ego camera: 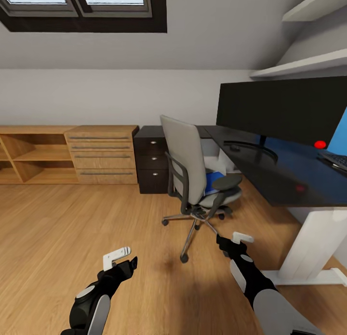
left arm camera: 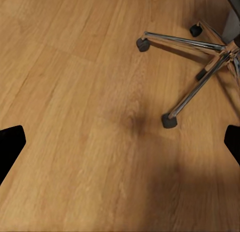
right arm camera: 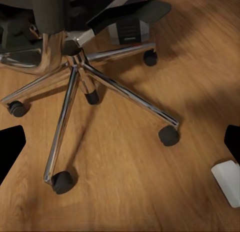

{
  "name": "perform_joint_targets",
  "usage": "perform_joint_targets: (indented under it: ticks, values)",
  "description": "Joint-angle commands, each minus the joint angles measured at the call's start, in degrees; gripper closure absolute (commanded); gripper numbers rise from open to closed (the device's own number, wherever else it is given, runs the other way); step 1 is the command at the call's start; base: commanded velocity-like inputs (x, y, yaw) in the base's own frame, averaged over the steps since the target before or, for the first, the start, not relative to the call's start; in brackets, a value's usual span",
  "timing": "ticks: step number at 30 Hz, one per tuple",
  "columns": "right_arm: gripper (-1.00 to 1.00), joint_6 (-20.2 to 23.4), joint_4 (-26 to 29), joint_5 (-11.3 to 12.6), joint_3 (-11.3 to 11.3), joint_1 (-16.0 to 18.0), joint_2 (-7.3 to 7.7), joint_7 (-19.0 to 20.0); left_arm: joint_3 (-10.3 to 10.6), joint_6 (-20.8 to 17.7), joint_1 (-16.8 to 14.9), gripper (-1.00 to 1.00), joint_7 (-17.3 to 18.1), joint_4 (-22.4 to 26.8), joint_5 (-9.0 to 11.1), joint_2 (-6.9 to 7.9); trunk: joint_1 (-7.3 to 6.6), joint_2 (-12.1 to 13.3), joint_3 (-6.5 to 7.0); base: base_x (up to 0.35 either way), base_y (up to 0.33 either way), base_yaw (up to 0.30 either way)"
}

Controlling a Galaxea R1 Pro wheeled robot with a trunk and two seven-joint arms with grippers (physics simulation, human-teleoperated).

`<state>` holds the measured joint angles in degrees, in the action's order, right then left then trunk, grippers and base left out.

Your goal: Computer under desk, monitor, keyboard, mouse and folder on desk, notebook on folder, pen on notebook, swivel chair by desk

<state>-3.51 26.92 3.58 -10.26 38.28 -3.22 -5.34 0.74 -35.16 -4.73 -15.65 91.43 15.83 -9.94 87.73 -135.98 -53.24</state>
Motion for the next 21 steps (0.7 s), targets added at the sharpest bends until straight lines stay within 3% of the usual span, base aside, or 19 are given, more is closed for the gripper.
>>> perform_joint_targets:
  ticks: [1, 18, 21]
  values:
    - [-1.0, -0.2, 0.0, 0.4, -0.1, 0.0, -0.04, 0.0, 0.0, -0.2, 0.0, -1.0, -0.5, 0.1, 0.6, 0.0, 0.21, -0.4, -0.24, 0.0, 0.0, 0.0]
    - [-1.0, -0.4, -0.2, 0.2, -0.1, 0.0, 0.13, 0.0, 0.0, -0.2, 0.0, -1.0, -0.5, 0.2, 0.6, 0.16, 3.95, -7.3, -3.29, 0.0, 0.0, 0.0]
    - [-1.0, -0.8, -0.5, 0.0, -0.1, 0.0, 0.04, 0.1, -0.1, -0.2, -0.1, -1.0, -0.5, 0.2, 0.6, 0.27, 3.97, -7.3, -3.51, 0.0, 0.0, 0.0]
